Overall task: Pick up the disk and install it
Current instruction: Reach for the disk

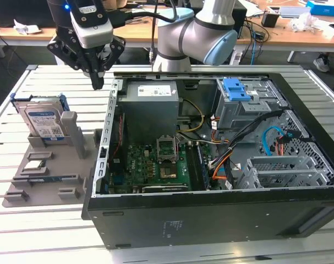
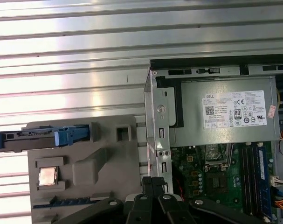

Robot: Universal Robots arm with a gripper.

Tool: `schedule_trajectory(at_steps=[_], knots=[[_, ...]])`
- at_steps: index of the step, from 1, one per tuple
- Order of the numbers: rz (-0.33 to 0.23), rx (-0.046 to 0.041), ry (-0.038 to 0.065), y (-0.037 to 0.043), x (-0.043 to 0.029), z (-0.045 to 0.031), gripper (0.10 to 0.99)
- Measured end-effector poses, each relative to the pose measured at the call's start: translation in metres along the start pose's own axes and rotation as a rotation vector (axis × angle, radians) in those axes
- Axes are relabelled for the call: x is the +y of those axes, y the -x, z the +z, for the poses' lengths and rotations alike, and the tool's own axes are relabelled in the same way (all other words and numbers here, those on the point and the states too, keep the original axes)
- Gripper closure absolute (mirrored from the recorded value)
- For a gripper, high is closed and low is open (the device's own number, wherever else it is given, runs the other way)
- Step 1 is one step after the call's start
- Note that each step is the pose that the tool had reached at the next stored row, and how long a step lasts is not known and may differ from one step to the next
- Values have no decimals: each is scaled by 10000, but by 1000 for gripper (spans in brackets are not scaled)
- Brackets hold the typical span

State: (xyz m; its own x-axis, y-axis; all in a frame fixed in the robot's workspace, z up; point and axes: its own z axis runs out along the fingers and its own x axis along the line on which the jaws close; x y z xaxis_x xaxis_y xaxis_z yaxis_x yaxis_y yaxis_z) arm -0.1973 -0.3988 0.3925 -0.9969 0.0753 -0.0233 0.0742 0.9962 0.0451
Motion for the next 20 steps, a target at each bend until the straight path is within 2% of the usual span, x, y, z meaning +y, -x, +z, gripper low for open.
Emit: schedule_trajectory(at_steps=[15,20], knots=[[-1,0,-1,-75,-6,1,980],[0,0,0,-148,-11,1,980]])
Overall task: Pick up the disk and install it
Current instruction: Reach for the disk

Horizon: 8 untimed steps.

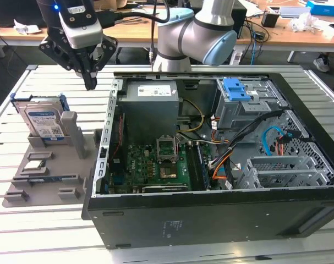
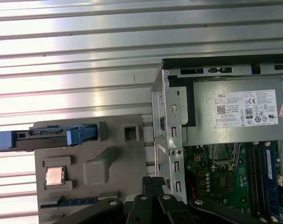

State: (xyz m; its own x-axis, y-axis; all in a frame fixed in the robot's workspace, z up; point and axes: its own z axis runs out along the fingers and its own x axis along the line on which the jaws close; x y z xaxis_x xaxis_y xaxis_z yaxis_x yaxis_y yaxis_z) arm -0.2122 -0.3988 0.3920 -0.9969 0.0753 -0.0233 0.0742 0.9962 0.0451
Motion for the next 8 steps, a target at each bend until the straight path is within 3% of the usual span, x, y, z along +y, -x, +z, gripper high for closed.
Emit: schedule_trajectory(at_steps=[8], knots=[[-1,0,0,-104,-8,0,980]])
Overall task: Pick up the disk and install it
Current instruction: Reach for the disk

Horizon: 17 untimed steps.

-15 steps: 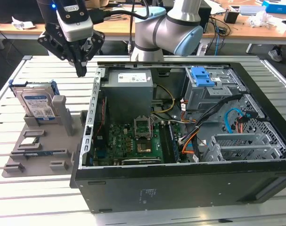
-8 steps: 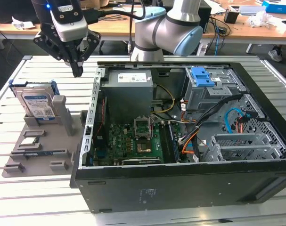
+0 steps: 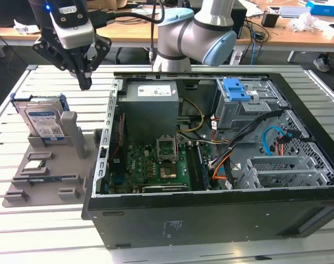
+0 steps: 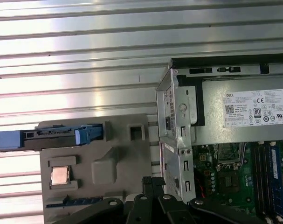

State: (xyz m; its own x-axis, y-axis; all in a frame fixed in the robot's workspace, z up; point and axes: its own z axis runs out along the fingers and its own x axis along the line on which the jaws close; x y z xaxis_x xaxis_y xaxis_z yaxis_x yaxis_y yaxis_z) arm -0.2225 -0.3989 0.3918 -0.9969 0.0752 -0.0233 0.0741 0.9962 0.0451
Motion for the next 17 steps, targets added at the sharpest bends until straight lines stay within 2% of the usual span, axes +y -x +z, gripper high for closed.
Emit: schedule_trajectory(at_steps=[6,15,17], knots=[[0,1,0,-73,-5,-1,980],[0,0,0,-225,-17,-1,980],[1,0,0,-290,-22,-2,980]])
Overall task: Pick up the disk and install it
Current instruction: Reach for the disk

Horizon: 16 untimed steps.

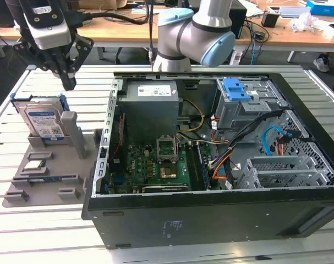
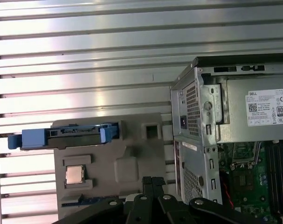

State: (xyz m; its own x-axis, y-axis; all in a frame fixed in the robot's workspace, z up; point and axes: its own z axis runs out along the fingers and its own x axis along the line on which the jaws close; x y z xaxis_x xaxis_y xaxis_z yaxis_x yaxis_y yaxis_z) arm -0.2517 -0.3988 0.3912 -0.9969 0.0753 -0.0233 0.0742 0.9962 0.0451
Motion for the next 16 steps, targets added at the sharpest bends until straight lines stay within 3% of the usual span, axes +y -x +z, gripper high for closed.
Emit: schedule_trajectory(at_steps=[16], knots=[[0,0,0,-231,-17,1,980]])
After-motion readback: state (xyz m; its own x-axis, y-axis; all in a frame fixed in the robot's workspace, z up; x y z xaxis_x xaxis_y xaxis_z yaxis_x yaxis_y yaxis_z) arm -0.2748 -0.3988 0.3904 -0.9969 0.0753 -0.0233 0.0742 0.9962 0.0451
